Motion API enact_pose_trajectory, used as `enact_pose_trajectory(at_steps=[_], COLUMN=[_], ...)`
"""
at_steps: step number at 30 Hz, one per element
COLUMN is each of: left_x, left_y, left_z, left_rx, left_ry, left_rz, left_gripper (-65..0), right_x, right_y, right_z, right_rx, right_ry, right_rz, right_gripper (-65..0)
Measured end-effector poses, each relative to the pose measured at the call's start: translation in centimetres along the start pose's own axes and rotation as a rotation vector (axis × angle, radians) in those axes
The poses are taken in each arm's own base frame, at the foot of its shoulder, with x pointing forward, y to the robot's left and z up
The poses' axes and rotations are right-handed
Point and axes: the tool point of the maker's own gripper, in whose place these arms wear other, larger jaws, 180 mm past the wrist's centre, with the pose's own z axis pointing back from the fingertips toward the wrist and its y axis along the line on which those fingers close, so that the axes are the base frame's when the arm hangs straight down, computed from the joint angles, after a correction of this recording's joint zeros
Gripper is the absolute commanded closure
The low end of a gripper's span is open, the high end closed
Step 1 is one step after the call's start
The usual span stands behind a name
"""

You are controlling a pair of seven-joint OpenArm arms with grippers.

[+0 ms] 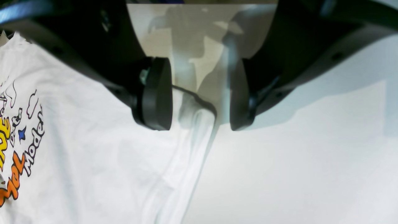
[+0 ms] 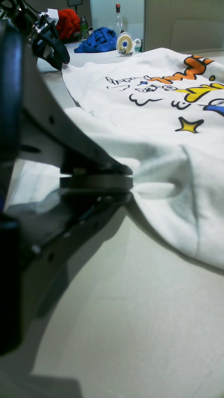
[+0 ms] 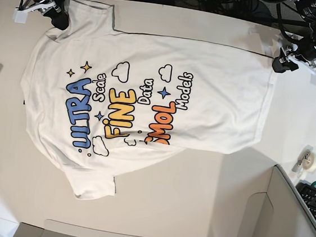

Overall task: Layout the t-shirt on the table in an organized manner, then fold the t-shirt properly
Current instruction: 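Lower both grippers onto the shirt's collar-side corners and close them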

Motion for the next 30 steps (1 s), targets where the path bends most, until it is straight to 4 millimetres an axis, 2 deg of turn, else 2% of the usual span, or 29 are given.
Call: enact_pose_trajectory(at_steps=[6,14,19,20,22,25,30], left_x=[0.0,-0.6,-0.6,-0.5,-0.5,-0.9,-1.2], left_y=[-0.1,-2.1,-2.6,-2.7,-2.7,-2.5,-2.7], left_z=[0.0,-1.3,-1.6,-1.7,-1.7,-1.8,-2.0], left_rx=[-0.002,-0.057,-0.072,-0.075,-0.071,-0.059,-0.064], left_ry=[0.000,0.030,0.029,0.027,0.029,0.044,0.060], left_rz=[0.001,-0.030,-0.029,-0.029,-0.031,-0.029,-0.036], left_gripper=[-29.6,-27.7,-27.5,-26.2,-19.0,-0.9,-0.1], right_x=[0.0,0.0,0.0,0.0,0.0,0.0,-0.1], right_y=[0.0,0.0,0.0,0.0,0.0,0.0,-0.1], right_z=[0.0,0.0,0.0,0.0,0.0,0.0,0.1], right_rx=[0.000,0.000,-0.001,0.000,0.000,-0.001,-0.002], right_ry=[0.000,0.000,0.001,0.000,0.001,0.001,-0.001], right_rz=[0.000,0.000,0.000,-0.001,-0.001,-0.001,-0.001], right_gripper=[0.0,0.0,0.0,0.0,0.0,0.0,0.0])
